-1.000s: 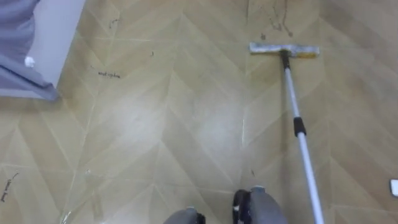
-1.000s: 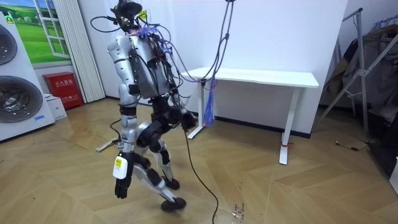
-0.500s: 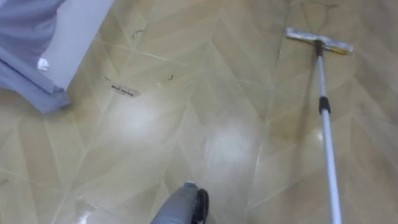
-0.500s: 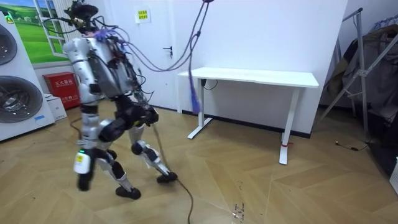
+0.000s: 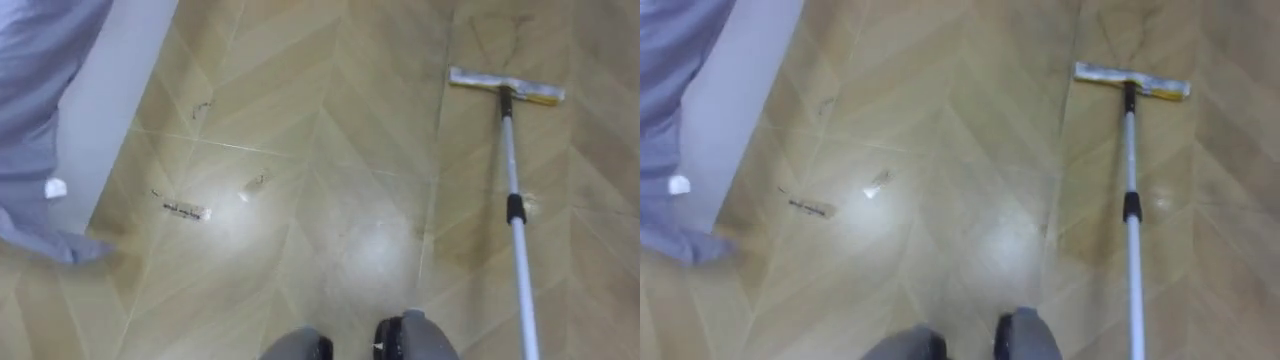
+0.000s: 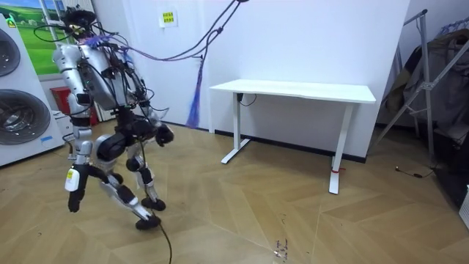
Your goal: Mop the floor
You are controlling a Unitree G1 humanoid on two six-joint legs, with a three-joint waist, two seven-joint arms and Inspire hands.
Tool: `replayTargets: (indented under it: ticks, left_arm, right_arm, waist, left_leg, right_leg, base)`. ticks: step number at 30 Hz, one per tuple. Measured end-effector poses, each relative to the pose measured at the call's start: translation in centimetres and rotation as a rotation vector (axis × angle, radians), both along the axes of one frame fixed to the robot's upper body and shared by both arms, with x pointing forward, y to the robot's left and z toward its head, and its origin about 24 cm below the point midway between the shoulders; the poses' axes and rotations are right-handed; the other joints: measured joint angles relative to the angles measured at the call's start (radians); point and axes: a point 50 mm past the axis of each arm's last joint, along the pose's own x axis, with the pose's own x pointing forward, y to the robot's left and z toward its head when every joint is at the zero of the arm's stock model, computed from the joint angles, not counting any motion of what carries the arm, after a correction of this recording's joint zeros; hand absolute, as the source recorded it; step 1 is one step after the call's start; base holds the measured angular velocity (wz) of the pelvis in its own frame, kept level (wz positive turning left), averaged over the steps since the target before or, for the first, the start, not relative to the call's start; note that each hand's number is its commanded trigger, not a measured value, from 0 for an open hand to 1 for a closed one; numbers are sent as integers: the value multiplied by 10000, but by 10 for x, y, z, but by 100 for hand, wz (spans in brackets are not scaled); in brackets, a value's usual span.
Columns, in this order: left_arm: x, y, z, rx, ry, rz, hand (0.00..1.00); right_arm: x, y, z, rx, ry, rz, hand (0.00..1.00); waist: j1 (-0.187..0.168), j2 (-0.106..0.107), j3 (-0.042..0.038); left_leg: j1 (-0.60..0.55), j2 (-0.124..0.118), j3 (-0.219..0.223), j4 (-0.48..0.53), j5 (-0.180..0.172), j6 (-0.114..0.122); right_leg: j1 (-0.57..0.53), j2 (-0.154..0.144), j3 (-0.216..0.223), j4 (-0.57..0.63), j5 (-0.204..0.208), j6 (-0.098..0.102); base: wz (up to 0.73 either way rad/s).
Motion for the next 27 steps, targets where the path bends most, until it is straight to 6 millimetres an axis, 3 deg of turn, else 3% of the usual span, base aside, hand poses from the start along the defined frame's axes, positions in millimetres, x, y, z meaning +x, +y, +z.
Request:
replayTargets:
  ticks: [1, 2, 3, 4, 5, 6, 7, 8, 9, 10, 11, 12, 13, 14, 16, 18, 19, 20, 21, 22, 23, 25, 26, 27]
  left_arm:
    - [-4, 2, 0, 29, 67, -6, 0]
    - [-4, 3, 0, 45, 75, -14, 0]
    - [-6, 6, 1, 75, 69, -30, 0]
    - [-12, 6, 1, 38, 139, -54, 0]
    - [-13, 6, 1, -6, 177, -72, 0]
    - [-19, 6, 0, -132, 348, -44, 0]
    - [-25, 7, -1, -263, 560, -36, 0]
    - [-28, 7, -2, -416, 659, -57, 0]
    - [-25, 6, -2, -512, 612, -100, 0]
    - [-16, 4, -1, -622, 383, -188, 0]
    - [-7, 2, 0, -674, 90, -276, 0]
    - [-2, 0, 0, -736, -94, -315, 0]
    - [6, -4, 1, -843, -419, -396, 0]
    - [14, -7, 2, -843, -684, -515, 0]
    - [23, -8, 4, -728, -935, -624, 0]
    - [23, -7, 4, -526, -909, -711, 0]
    - [21, -8, 3, -499, -813, -709, 0]
    - [18, -10, 2, -485, -680, -736, 0]
    - [16, -11, 2, -453, -613, -745, 0]
    - [13, -13, 0, -475, -447, -664, 0]
    - [12, -15, -1, -514, -377, -638, 0]
    - [7, -18, -3, -612, -154, -492, 0]
    - [4, -17, -3, -585, -106, -302, 0]
    - [2, -16, -3, -598, -84, -155, 0]
  right_arm:
    - [30, -4, 11, -50, -1059, 115, 100]
    - [42, -4, 16, -33, -1523, 173, 100]
    - [61, -3, 25, 57, -2297, 306, 100]
    - [78, -1, 32, 265, -2904, 134, 100]
    - [81, 0, 34, 382, -3050, 4, 100]
    - [80, -1, 33, 556, -3070, -242, 100]
    - [69, -3, 29, 655, -2779, -287, 100]
    - [55, -8, 23, 687, -2387, -313, 100]
    - [45, -11, 21, 659, -2143, -360, 100]
    - [22, -17, 14, 555, -1471, -448, 100]
    - [-6, -23, 7, 376, -659, -527, 100]
    - [-20, -25, 4, 268, -266, -620, 100]
    - [-43, -29, 1, 0, 271, -722, 100]
    - [-61, -31, -1, -249, 701, -811, 100]
    - [-83, -24, -7, -311, 1210, -900, 100]
    - [-99, -7, -15, -43, 1675, -978, 100]
    - [-106, 3, -19, 198, 1970, -932, 100]
    - [-112, 11, -22, 354, 2159, -819, 100]
    - [-113, 15, -23, 433, 2203, -811, 100]
    - [-116, 17, -24, 502, 2270, -741, 100]
    - [-117, 18, -24, 503, 2309, -709, 100]
    - [-110, 18, -24, 462, 2266, -576, 100]
    - [-97, 16, -23, 381, 2124, -487, 100]
    - [-88, 15, -22, 332, 1945, -427, 100]
  waist:
    - [89, -89, 11]
    - [177, -197, 51]
    - [404, -297, 105]
    - [498, -414, 107]
    - [529, -432, 96]
    - [539, -421, 53]
    - [548, -435, -47]
    - [508, -513, -142]
    - [489, -498, -136]
    - [467, -491, -137]
    - [439, -369, -118]
    - [431, -224, -148]
    - [409, 73, -216]
    - [306, 421, -213]
    - [163, 683, -202]
    - [-23, 706, -191]
    - [-136, 721, -175]
    - [-253, 756, -186]
    - [-309, 771, -193]
    - [-364, 688, -138]
    - [-349, 700, -136]
    - [-283, 688, -141]
    - [-162, 546, -105]
    - [-147, 474, -71]
  left_leg:
    - [-515, 119, -58, 341, 43, 69]
    - [-741, 180, -41, 214, -47, 199]
    - [-1159, 331, -44, -527, -230, 201]
    - [-1385, 376, -108, -1881, -232, 171]
    - [-1396, 417, -137, -2669, -199, 122]
    - [-1328, 436, -204, -4108, 153, 123]
    - [-1201, 396, -138, -4252, 473, 211]
    - [-912, 360, 147, -4174, 406, 761]
    - [-776, 296, 241, -4101, 237, 1041]
    - [-518, -7, 327, -3946, -84, 1317]
    - [-230, -217, 383, -3816, -454, 1503]
    - [-118, -308, 361, -3768, -631, 1560]
    - [29, -404, 301, -3756, -882, 1659]
    - [145, -500, 147, -3809, -1066, 1711]
    - [304, -569, 78, -3999, -1147, 1753]
    - [632, -788, -295, -4276, -1173, 1703]
    - [905, -855, -532, -4482, -1273, 1563]
    - [1137, -864, -725, -4532, -1499, 1444]
    - [1231, -867, -773, -4476, -1673, 1373]
    - [1351, -839, -843, -4098, -2039, 1204]
    - [1379, -799, -879, -3866, -2156, 1087]
    - [1311, -446, -791, -2405, -2133, 753]
    - [1084, -160, -555, -1421, -1812, 286]
    - [951, -42, -496, -931, -1554, 64]
  right_leg:
    - [172, 197, 61, 201, -304, -11]
    - [250, 208, 82, 281, -437, -46]
    - [537, 231, 114, 334, -653, -121]
    - [913, 229, 134, 245, -902, -100]
    - [1170, 226, 132, 170, -1031, -48]
    - [1721, 209, 128, -35, -1309, 117]
    - [2176, 58, 131, -212, -1597, 309]
    - [2544, -72, 177, -313, -1748, 519]
    - [2637, -185, 174, -141, -1756, 555]
    - [2611, -491, 195, 555, -1470, 1043]
    - [2438, -604, 397, 1495, -808, 1351]
    - [2305, -570, 519, 1888, -357, 1384]
    - [1983, -491, 655, 2480, 417, 1360]
    - [1509, -361, 761, 2871, 597, 1362]
    - [456, -279, 755, 2857, 497, 1276]
    - [-367, -246, 674, 1890, 455, 1205]
    - [-638, -227, 610, 615, 492, 1151]
    - [-720, -207, 612, -892, 703, 1024]
    - [-718, -211, 619, -1324, 977, 983]
    - [-621, -329, 364, -1171, 1371, 792]
    - [-539, -363, 208, -1008, 1301, 604]
    - [-91, -182, -47, -404, 483, 296]
    - [73, -69, -88, -78, 96, 222]
    - [158, 2, -74, 79, -71, 184]
  base:
    - [-17]
    - [-25]
    - [-24]
    - [-21]
    - [0]
    - [11]
    - [24]
    - [27]
    - [40]
    - [42]
    - [38]
    - [22]
    - [6]
    - [0]
    - [-11]
    - [-24]
    - [-20]
    - [-18]
    - [-11]
    - [-6]
    - [6]
    - [9]
    - [-4]
    - [-13]
